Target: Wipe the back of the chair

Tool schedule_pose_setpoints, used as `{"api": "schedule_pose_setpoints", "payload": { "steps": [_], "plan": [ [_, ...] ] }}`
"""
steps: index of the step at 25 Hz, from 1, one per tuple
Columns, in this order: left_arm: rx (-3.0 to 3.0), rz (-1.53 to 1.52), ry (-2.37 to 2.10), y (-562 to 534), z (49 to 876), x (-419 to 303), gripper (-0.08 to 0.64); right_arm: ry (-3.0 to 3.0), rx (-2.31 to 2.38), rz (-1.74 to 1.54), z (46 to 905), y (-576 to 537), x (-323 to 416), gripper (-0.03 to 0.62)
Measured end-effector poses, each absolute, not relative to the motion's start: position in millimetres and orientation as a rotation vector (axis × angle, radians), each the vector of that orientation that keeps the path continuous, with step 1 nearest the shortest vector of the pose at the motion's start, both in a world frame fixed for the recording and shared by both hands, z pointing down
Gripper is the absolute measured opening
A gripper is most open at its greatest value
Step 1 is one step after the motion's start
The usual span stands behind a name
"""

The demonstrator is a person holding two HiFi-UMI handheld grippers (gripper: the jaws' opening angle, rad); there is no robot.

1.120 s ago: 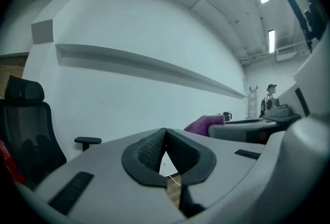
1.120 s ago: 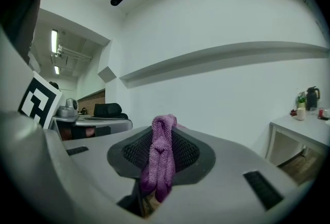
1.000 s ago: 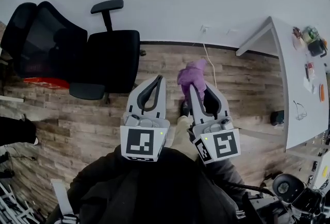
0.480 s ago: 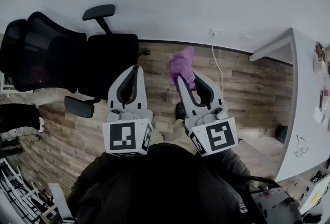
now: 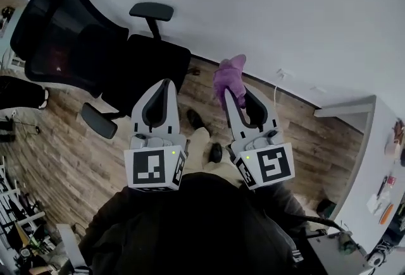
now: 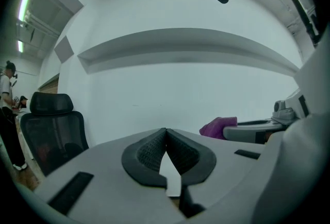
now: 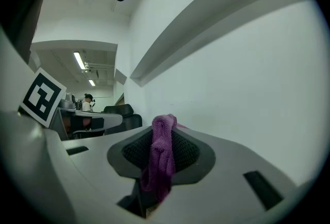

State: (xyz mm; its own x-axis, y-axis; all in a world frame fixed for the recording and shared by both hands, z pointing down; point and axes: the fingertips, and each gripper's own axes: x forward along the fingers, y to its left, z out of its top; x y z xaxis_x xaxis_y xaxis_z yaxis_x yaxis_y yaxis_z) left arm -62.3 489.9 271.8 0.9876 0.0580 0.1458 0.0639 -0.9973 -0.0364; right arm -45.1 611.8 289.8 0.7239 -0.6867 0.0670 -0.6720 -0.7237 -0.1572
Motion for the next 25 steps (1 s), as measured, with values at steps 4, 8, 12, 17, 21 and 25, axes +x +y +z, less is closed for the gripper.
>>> {"api": "schedule_pose_setpoints", "payload": {
  "steps": [4,8,12,17,21,25],
  "plan": [
    [-3.126,-0.205,0.021,458,277,-43,0.006,1.222,-2.786,-0.194,294,579,-20,0.089],
    [-3.16,-0.218,0.116,426,287,-13,0.006,1.322,-2.762,-0.235,303,544,12,0.09],
    [-3.164,-0.228,0.208,386,297,24,0.006,1.406,-2.72,-0.258,313,503,51,0.091],
    [-3.159,-0.233,0.339,334,301,50,0.006,1.531,-2.652,-0.28,317,445,82,0.089],
    [-3.158,-0.221,0.519,275,303,68,0.006,1.702,-2.568,-0.275,317,378,113,0.091],
    [-3.134,-0.171,0.701,217,285,64,0.006,1.862,-2.486,-0.245,300,314,120,0.091]
  ]
}}
